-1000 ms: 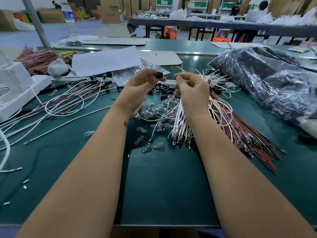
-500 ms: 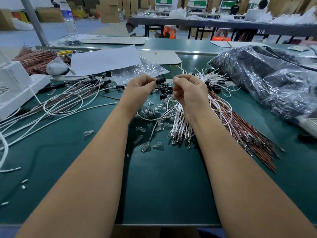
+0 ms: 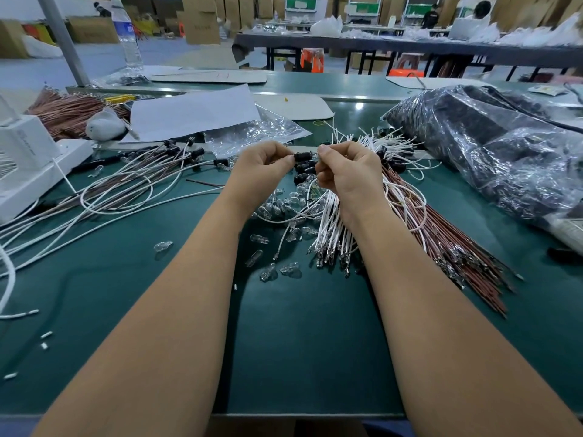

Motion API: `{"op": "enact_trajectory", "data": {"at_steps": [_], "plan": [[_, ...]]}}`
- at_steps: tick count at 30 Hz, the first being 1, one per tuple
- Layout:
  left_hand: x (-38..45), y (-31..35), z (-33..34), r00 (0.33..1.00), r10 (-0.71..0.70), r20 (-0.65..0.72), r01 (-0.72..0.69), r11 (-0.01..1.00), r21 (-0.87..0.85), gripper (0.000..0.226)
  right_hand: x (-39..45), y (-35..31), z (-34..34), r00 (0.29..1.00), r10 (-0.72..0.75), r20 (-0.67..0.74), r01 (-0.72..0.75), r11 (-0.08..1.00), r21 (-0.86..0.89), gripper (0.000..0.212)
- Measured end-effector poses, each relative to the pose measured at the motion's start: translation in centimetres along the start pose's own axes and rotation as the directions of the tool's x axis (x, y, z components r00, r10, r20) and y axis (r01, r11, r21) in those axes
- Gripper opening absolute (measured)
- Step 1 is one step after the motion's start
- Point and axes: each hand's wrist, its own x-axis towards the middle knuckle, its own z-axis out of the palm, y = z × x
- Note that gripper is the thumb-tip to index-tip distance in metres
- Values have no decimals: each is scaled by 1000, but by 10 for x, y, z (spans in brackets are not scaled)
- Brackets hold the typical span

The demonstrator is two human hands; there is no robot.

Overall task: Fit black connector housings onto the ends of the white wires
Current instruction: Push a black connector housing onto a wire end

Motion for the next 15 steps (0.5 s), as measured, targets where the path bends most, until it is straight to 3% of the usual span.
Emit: {"op": "enact_trajectory", "data": {"at_steps": [7, 15], "plan": [[3, -6, -1, 999, 42, -1, -42, 999, 1, 8, 0, 2, -1, 999, -20, 32, 22, 997, -81, 16], [2, -8, -4, 998, 68, -3, -68, 996, -49, 4, 2, 4, -2, 999, 34, 41, -34, 999, -21, 14]]}}
